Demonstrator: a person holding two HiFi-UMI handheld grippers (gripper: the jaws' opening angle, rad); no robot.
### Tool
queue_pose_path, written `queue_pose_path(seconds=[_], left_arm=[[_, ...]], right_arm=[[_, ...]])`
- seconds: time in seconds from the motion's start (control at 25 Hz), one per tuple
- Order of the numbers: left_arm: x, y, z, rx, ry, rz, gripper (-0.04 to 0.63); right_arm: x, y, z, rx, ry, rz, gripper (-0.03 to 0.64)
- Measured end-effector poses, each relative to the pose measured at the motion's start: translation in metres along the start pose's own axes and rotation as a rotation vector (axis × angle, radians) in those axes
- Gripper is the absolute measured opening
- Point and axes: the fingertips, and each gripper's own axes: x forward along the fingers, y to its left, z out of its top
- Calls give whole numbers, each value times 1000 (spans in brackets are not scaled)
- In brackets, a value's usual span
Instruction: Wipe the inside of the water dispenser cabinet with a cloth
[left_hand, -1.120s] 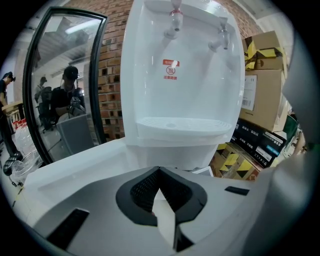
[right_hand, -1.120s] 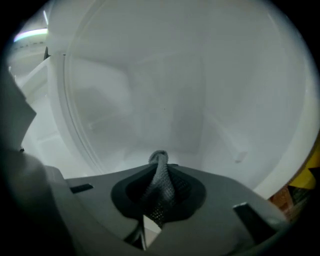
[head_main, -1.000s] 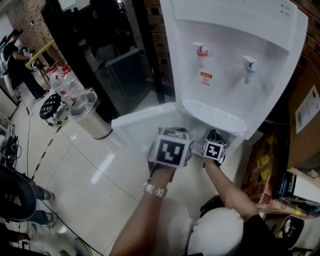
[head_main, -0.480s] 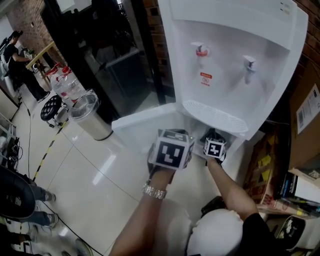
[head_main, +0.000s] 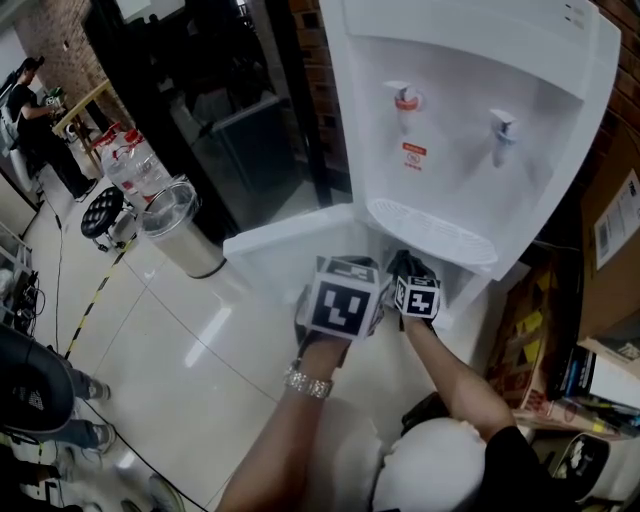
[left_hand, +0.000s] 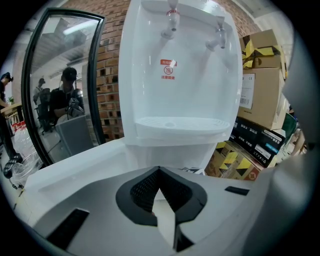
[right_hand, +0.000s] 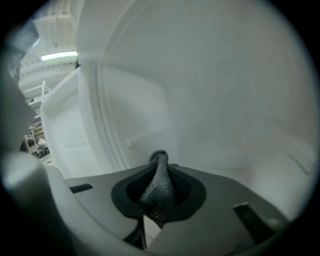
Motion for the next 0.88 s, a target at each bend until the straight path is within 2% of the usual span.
queue_pose_path(seconds=[0.08, 0.16, 0.28, 0.4, 0.48, 0.56, 0.72, 0.88], left_arm=[[-1, 1, 0, -4, -2, 1, 3], [-1, 0, -1, -2, -4, 0, 3], [-3, 4, -4, 3, 0, 17, 3], [-3, 5, -2, 3, -2, 18, 3], [-1, 2, -1, 6, -3, 11, 3], [-1, -1, 2, 11, -5, 3, 3], [-2, -1, 0, 8, -2, 6, 3], [-6, 3, -1, 7, -3, 22, 3]], right_arm=[[12, 8, -5, -15, 27, 35, 28], [18, -4, 2, -49, 28, -6, 28], [13, -42, 16, -59, 12, -147, 28], [-7, -79, 3, -4, 77, -317, 28], [-21, -88, 3, 1, 79, -373, 28], [-16, -79, 10, 12, 41, -326, 28], [-4, -33, 13, 67, 26, -134, 28], [6, 13, 6, 21, 44, 20, 28]])
